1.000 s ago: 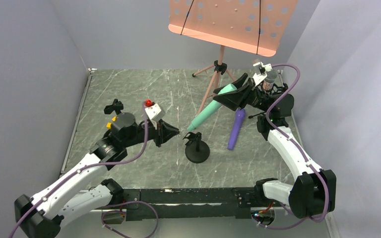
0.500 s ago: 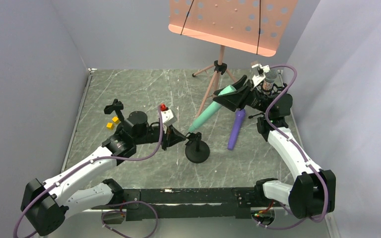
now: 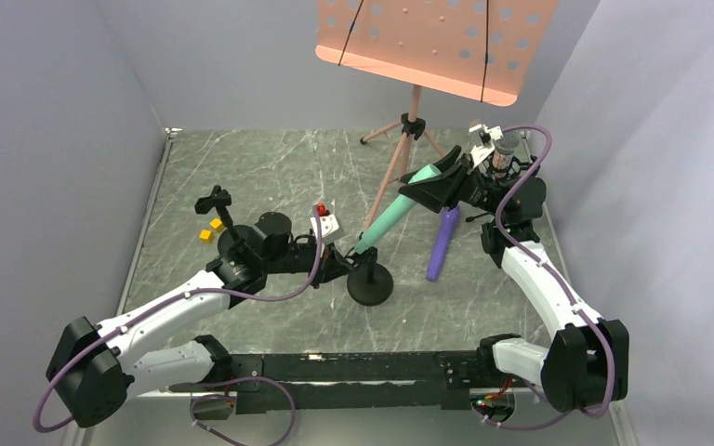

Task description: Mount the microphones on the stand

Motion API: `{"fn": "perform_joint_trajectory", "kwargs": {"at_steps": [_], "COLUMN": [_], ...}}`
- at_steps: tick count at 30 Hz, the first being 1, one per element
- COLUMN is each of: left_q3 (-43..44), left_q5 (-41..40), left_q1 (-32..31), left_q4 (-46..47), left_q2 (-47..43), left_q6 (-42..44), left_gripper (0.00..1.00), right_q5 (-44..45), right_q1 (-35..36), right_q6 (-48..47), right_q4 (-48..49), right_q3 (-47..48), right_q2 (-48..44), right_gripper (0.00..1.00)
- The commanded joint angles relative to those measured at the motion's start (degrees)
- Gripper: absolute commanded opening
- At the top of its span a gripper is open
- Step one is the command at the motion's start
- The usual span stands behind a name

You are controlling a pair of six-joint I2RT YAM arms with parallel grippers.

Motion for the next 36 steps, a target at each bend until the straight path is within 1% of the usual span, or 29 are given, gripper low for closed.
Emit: {"fn": "perform_joint_trajectory", "kwargs": {"at_steps": [1,5,8,11,13,17,21,28,36], "left_q3": [0.66,0.62,0.28,0.17,0.74,1.49,2.21,2.60,2.33], "left_q5": [-0.39,-1.31,-1.53,-2.09,-3.00,-3.70,-4.69,-4.46,-4.39], "left_q1": [-0.22,-0.31,-0.25,-0.23,-0.23,-0.21,-0.18,-0.31,-0.44], "left_q4": [2.87,2.30,2.31,2.24,0.41,-1.03,-3.57,-0.83,0.90], "left_q2": [0.87,0.59,-1.89,-4.82,-6.38,-8.26,-5.81,-1.74,-0.21], "left_q6": [1.48,1.68,1.43,1.32,1.81,2.54,3.35,2.89,2.71], "left_gripper": [0.09,0.13,0.14,0.11,0.09,0.07,0.07,0.07,0.11], "right_q5": [-0.17,-0.67,-0.79,-0.92,-0.88,-0.87,-0.82,-0.88,-1.45], "right_q1": [-0.17,-0.11,-0.07,-0.08,-0.09,-0.10,-0.07,-0.07,0.01], "right_q6": [-0.86,-1.32,-0.93,-0.33,-0.09,-0.12,-0.08,-0.30,-0.91], "right_q4": [0.93,0.19,0.51,1.18,1.50,1.46,1.64,1.37,1.47], "right_q3": [-0.07,-0.30,-0.19,0.01,-0.07,-0.23,-0.17,-0.34,-0.60], "right_q2": [-1.87,-1.98,-2.01,-1.81,-1.81,-1.92,-1.84,-2.01,-2.05], "right_gripper": [0.08,0.08,0.08,0.08,0.08,0.08,0.08,0.08,0.08]}}
